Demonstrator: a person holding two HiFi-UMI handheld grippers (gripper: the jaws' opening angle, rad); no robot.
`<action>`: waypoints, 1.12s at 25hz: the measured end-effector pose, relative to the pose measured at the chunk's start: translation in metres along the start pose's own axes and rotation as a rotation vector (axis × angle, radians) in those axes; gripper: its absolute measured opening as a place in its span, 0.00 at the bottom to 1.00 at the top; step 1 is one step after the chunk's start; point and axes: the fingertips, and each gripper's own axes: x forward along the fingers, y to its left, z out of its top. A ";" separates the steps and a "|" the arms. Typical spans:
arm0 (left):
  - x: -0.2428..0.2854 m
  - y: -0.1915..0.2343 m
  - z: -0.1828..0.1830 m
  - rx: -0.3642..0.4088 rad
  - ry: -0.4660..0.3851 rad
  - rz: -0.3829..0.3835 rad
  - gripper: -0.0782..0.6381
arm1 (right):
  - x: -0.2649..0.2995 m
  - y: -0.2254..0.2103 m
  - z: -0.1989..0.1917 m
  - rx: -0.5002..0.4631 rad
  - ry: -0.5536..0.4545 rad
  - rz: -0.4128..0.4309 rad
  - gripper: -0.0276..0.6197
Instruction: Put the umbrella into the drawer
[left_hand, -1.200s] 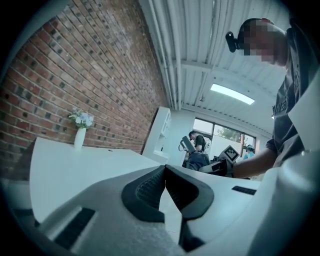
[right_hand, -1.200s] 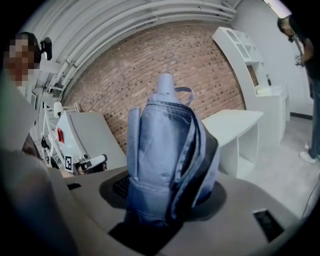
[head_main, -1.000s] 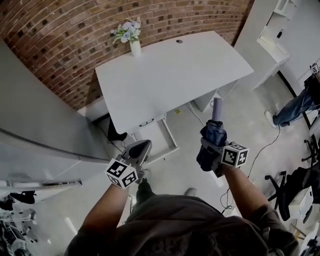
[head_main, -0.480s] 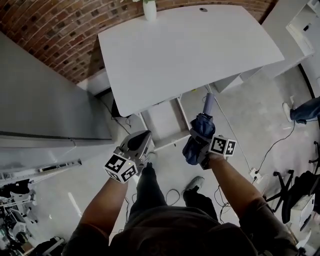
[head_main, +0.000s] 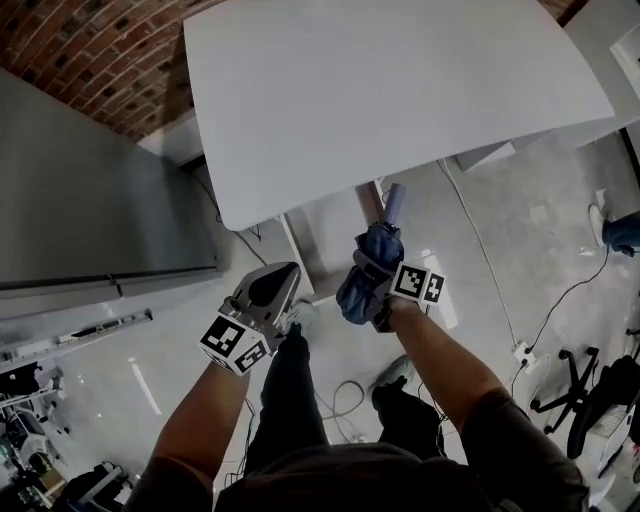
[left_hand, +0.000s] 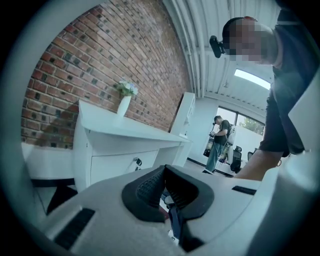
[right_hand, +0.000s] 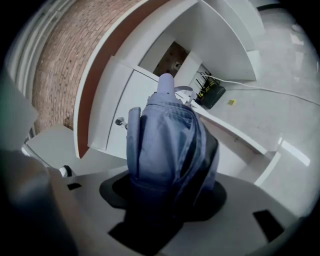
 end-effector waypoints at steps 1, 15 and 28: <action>0.001 0.005 -0.007 0.003 0.003 -0.001 0.12 | 0.013 -0.007 -0.005 0.009 0.006 0.001 0.41; -0.007 0.069 -0.063 -0.012 0.008 0.030 0.12 | 0.124 -0.085 -0.018 0.025 0.009 -0.132 0.41; -0.021 0.095 -0.081 -0.014 0.008 0.060 0.12 | 0.167 -0.144 -0.022 -0.086 0.056 -0.351 0.41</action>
